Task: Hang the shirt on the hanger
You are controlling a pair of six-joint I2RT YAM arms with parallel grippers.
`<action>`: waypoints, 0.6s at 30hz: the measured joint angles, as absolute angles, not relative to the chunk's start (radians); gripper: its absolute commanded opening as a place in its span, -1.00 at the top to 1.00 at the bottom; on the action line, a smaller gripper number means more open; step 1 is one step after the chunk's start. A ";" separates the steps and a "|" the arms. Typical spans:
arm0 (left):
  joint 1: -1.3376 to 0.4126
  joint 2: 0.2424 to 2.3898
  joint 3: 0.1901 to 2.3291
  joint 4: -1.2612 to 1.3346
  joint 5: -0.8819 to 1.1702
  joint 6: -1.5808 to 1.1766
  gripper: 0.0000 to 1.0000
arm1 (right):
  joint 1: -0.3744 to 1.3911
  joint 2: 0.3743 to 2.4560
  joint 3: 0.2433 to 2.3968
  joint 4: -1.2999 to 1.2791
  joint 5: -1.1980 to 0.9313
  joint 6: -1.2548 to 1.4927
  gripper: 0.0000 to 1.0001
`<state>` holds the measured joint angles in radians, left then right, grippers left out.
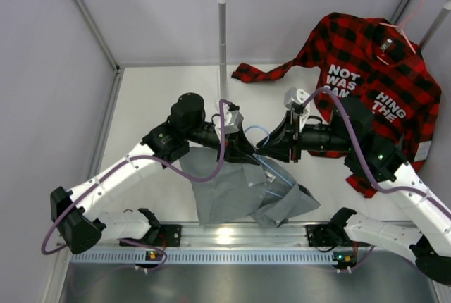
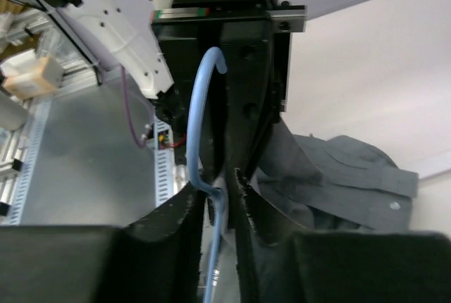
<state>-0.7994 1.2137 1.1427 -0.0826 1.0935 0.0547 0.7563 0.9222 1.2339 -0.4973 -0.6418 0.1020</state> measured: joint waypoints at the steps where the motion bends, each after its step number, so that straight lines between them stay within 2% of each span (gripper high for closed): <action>1: -0.799 1.214 1.143 -0.082 1.097 0.053 1.00 | 0.757 0.916 1.215 -0.469 -0.664 0.117 0.76; 5: -0.797 1.214 1.147 -0.084 1.115 0.051 1.00 | 0.757 0.874 1.145 -0.346 -0.706 0.150 0.98; 7: -0.798 1.214 1.159 -0.091 1.119 0.050 1.00 | 0.757 0.859 1.124 -0.296 -0.712 0.157 1.00; 9: -0.798 1.213 1.174 -0.094 1.118 0.047 0.86 | 0.756 0.851 1.112 -0.258 -0.712 0.162 1.00; 10: -0.798 1.213 1.182 -0.097 1.111 0.046 0.39 | 0.756 0.845 1.106 -0.240 -0.711 0.165 1.00; 12: -0.799 1.208 1.196 -0.100 1.090 0.040 0.22 | 0.756 0.832 1.099 -0.222 -0.702 0.169 1.00; 13: -0.800 1.203 1.203 -0.102 1.076 0.037 -0.48 | 0.756 0.825 1.097 -0.222 -0.701 0.169 1.00; 14: -0.801 1.195 1.213 -0.109 1.051 0.032 -0.95 | 0.756 0.816 1.094 -0.219 -0.696 0.169 1.00; 18: -0.801 1.116 1.243 -0.135 0.870 0.022 -0.96 | 0.756 0.772 1.087 -0.228 -0.648 0.168 1.00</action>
